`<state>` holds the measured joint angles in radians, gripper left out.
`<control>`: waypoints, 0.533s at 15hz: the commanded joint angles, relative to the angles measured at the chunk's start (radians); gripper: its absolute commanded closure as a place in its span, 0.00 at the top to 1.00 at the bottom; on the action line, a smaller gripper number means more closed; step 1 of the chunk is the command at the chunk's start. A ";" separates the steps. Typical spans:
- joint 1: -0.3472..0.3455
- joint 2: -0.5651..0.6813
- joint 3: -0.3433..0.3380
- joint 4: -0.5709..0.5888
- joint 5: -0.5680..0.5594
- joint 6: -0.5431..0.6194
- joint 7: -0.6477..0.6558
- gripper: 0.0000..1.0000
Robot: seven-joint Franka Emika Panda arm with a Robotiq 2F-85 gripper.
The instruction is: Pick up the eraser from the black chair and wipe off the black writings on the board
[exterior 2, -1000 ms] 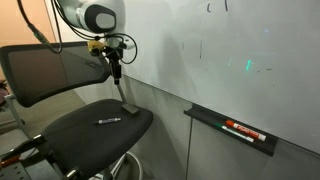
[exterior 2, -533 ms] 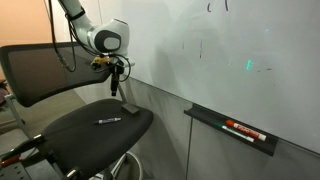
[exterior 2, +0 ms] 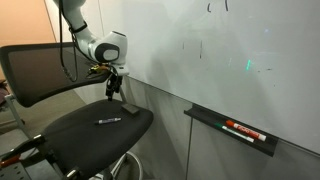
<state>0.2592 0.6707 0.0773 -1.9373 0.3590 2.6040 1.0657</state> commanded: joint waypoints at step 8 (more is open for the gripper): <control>0.086 0.212 -0.150 0.179 -0.069 0.104 0.305 1.00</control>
<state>0.3096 0.8272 -0.0343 -1.8224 0.3257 2.6987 1.2801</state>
